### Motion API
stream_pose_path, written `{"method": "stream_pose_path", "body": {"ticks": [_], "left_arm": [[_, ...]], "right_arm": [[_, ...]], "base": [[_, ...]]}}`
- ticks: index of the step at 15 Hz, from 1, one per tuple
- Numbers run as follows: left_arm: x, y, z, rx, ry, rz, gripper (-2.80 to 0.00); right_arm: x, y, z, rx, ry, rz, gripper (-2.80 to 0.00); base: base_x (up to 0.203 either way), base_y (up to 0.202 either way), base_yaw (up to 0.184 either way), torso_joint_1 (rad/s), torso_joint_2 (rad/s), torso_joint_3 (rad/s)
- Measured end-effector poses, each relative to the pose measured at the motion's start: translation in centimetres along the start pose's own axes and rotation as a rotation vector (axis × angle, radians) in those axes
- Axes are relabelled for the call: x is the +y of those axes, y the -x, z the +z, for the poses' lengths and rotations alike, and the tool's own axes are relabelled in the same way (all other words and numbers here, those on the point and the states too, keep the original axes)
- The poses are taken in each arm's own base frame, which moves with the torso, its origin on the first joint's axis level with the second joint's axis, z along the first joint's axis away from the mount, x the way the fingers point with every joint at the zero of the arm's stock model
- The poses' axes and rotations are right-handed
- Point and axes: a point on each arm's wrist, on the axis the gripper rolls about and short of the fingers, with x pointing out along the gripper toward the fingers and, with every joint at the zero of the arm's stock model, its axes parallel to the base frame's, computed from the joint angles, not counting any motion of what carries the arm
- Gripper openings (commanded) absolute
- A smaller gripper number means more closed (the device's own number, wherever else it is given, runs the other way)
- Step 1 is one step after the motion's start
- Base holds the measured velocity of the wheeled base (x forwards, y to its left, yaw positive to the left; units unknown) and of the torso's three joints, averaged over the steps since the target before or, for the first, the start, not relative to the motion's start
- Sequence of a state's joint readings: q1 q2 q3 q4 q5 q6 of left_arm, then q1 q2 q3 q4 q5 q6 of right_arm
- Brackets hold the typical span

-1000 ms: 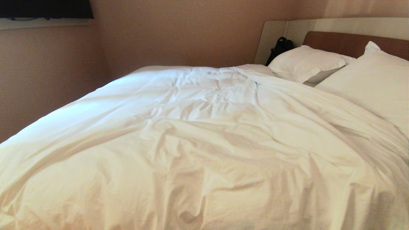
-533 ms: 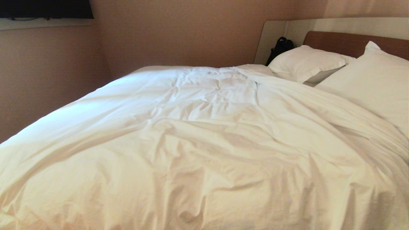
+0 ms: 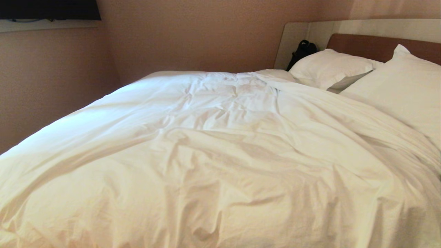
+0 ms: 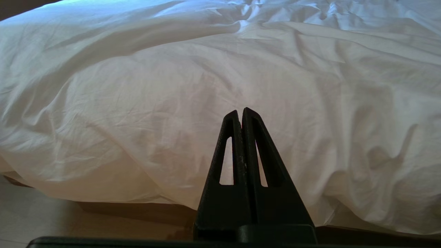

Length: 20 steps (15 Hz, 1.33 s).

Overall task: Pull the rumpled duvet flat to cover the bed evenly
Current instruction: Flatten the corners of the folded blanket

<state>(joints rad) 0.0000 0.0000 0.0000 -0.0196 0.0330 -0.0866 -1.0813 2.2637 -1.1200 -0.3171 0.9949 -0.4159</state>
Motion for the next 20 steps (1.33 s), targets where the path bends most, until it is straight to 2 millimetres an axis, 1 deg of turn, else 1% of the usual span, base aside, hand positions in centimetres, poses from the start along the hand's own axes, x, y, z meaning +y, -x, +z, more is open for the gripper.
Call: {"method": "stream_pose_path", "body": {"ticks": [3, 8, 12, 14, 16, 20], "left_arm": [[0.0, 0.0, 0.0, 0.000, 0.000, 0.000, -2.80], [0.0, 0.0, 0.0, 0.000, 0.000, 0.000, -2.80], [0.0, 0.0, 0.0, 0.001, 0.000, 0.000, -2.80], [0.0, 0.0, 0.0, 0.000, 0.000, 0.000, -2.80], [0.0, 0.0, 0.0, 0.000, 0.000, 0.000, -2.80], [0.0, 0.0, 0.0, 0.000, 0.000, 0.000, -2.80]], "right_arm": [[-0.1, -0.2, -0.4, 0.005, -0.009, 0.004, -2.80], [0.0, 0.0, -0.2, 0.004, -0.014, 0.006, -2.80], [1.0, 0.8, 0.7, -0.014, -0.007, 0.015, -2.80], [1.9, 1.5, 1.5, -0.025, 0.001, 0.012, -2.80], [3.3, 2.8, 2.8, -0.046, 0.016, 0.007, -2.80], [7.5, 6.1, 6.4, -0.125, 0.059, 0.018, -2.80]], "base": [[0.000, 0.000, 0.000, 0.000, 0.00, 0.000], [0.000, 0.000, 0.000, 0.000, 0.00, 0.000], [0.000, 0.000, 0.000, 0.000, 0.00, 0.000], [0.000, 0.000, 0.000, 0.000, 0.00, 0.000], [0.000, 0.000, 0.000, 0.000, 0.00, 0.000], [0.000, 0.000, 0.000, 0.000, 0.00, 0.000]]}}
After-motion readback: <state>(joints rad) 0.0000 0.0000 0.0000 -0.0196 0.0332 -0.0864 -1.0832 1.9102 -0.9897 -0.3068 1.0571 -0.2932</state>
